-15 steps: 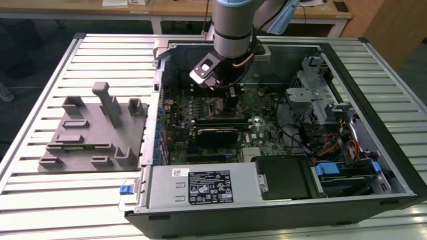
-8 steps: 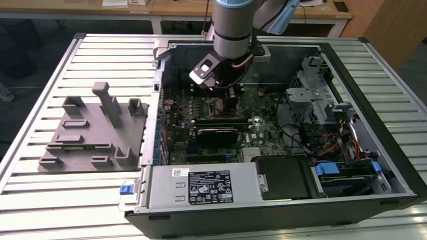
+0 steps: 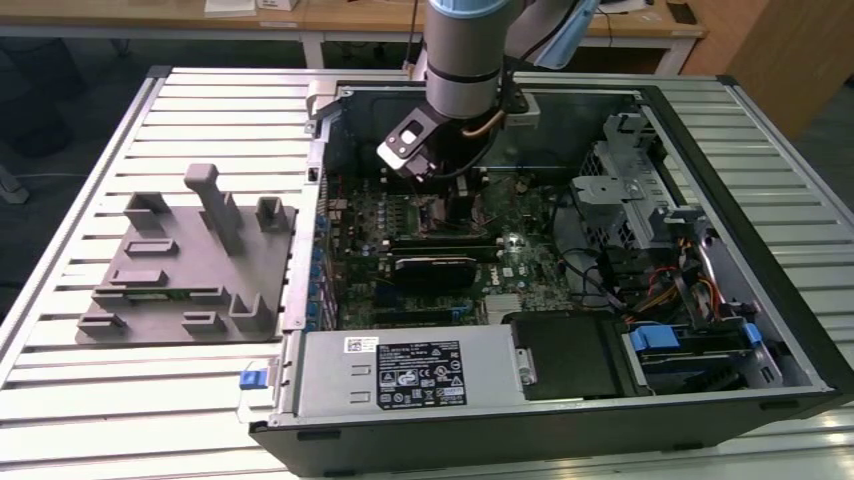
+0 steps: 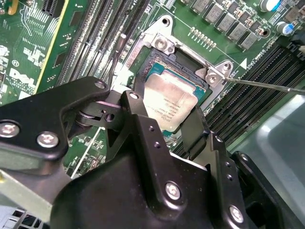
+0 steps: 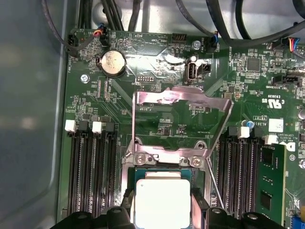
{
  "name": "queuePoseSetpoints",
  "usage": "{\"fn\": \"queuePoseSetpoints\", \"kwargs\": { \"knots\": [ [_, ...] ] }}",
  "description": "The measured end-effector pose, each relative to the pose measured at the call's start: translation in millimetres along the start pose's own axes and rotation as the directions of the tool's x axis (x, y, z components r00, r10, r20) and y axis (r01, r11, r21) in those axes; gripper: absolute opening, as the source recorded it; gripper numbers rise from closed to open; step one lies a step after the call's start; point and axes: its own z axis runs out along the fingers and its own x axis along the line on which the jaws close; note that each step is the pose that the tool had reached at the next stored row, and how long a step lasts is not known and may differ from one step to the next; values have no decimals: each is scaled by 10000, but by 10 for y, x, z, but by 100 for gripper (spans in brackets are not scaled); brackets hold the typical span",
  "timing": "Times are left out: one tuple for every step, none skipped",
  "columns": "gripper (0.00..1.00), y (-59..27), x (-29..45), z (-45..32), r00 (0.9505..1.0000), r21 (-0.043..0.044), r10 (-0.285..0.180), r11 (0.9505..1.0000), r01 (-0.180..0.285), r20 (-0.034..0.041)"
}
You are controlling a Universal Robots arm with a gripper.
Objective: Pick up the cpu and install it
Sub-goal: 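Place the cpu into insertion slot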
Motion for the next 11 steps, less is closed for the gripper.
{"fn": "queuePoseSetpoints", "kwargs": {
  "knots": [
    [55,0,0,4,10000,-1,2,10000,-2,0],
    [55,0,0,4,10000,1,11,10000,-11,2],
    [55,-1,0,6,10000,1,26,10000,-26,3],
    [55,-1,0,9,10000,1,51,10000,-51,2],
    [55,-1,0,13,10000,1,84,10000,-84,1],
    [55,-1,0,15,9999,4,113,9999,-113,4],
    [55,-2,0,15,9999,6,129,9999,-129,7],
    [55,-2,0,16,9999,6,135,9999,-135,7],
    [55,-1,0,16,9999,6,137,9999,-137,7],
    [55,-1,0,18,9999,5,138,9999,-138,5],
    [55,-1,0,22,9999,5,144,9999,-144,5]
  ]
}}
